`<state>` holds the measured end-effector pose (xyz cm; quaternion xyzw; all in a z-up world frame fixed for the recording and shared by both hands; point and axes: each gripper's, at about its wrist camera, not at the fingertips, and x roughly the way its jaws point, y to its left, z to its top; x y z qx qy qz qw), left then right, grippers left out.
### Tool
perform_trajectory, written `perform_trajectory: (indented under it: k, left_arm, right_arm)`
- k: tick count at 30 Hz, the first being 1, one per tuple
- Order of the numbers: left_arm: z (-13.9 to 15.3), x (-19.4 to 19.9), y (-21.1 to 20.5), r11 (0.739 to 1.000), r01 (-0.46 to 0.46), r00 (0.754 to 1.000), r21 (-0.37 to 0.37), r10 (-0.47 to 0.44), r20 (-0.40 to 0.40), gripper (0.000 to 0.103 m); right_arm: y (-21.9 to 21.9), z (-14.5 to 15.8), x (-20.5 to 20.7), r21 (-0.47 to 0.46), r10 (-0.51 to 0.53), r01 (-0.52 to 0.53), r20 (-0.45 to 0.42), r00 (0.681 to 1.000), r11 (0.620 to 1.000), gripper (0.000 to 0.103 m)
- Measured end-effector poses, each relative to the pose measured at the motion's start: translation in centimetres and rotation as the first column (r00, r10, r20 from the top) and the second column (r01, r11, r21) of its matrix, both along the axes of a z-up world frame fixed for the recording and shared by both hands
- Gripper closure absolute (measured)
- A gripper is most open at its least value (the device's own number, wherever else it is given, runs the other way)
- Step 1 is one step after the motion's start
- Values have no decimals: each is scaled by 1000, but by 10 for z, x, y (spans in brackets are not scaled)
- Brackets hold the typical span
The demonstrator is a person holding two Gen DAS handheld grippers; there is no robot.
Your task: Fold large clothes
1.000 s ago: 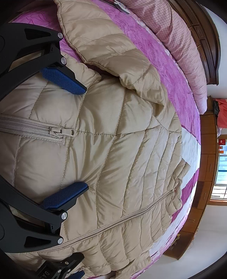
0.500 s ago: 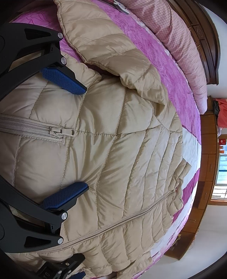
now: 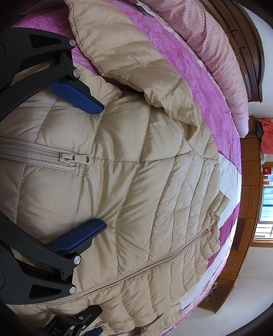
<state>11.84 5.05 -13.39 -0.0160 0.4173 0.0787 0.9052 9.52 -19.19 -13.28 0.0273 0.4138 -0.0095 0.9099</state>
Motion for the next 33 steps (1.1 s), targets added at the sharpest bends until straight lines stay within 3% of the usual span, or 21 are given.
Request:
perform_trajectory:
  k: [33]
  left_arm:
    - [0, 1, 2, 1000, -1, 1000, 1, 1, 1, 3]
  right_arm:
    - [0, 0, 0, 0, 0, 0, 0, 1000, 1000, 5]
